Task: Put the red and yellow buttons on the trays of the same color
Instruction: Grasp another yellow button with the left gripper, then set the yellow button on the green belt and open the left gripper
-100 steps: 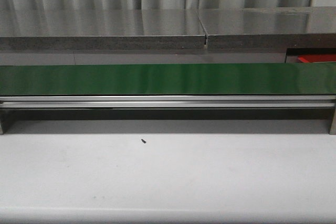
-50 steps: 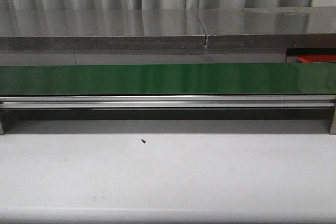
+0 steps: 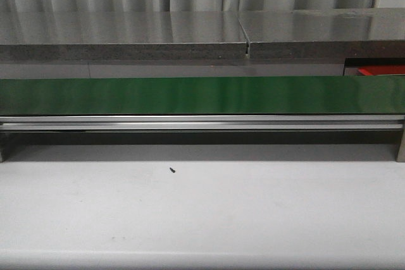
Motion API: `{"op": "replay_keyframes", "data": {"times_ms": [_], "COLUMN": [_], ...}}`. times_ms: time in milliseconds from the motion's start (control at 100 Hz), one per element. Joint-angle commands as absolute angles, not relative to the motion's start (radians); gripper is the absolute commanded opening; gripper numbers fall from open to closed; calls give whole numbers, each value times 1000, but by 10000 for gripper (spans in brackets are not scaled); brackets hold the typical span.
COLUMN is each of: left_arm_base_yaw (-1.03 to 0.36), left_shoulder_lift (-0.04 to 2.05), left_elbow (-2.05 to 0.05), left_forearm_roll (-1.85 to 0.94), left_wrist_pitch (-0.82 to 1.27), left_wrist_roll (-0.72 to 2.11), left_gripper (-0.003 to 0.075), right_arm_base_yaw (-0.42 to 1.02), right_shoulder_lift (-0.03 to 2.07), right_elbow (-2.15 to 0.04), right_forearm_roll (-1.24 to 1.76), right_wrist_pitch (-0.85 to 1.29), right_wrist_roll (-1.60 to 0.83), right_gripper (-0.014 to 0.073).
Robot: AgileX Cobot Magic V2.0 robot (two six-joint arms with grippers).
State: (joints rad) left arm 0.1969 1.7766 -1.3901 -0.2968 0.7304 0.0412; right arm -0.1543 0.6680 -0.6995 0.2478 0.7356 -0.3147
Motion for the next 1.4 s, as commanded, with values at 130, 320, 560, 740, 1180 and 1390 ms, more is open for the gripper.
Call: {"op": "replay_keyframes", "data": {"times_ms": [130,320,560,740,1180,1390], "left_arm_base_yaw": [190,190,188,191,410,544], "left_shoulder_lift": [1733,1733,1733,1733,1731,1740], "left_elbow": [-1419,-1419,-1461,-1562,-1599,-1598], "left_forearm_roll": [-313,-330,-476,-480,-279,-291], "left_wrist_pitch": [698,700,707,772,773,739], "left_wrist_roll": [55,64,176,178,89,84], "left_gripper": [66,413,673,673,672,673], "right_arm_base_yaw": [-155,-155,-155,-155,-155,-155], "right_shoulder_lift": [667,667,667,667,667,667], "right_elbow": [-723,-723,-723,-723,-723,-723], "right_forearm_roll": [264,264,264,264,264,264], "right_wrist_pitch": [680,680,680,680,680,680], "right_wrist_roll": [-322,-322,-322,-322,-322,-322], "right_gripper": [-67,-67,-67,-67,-67,-67]}}
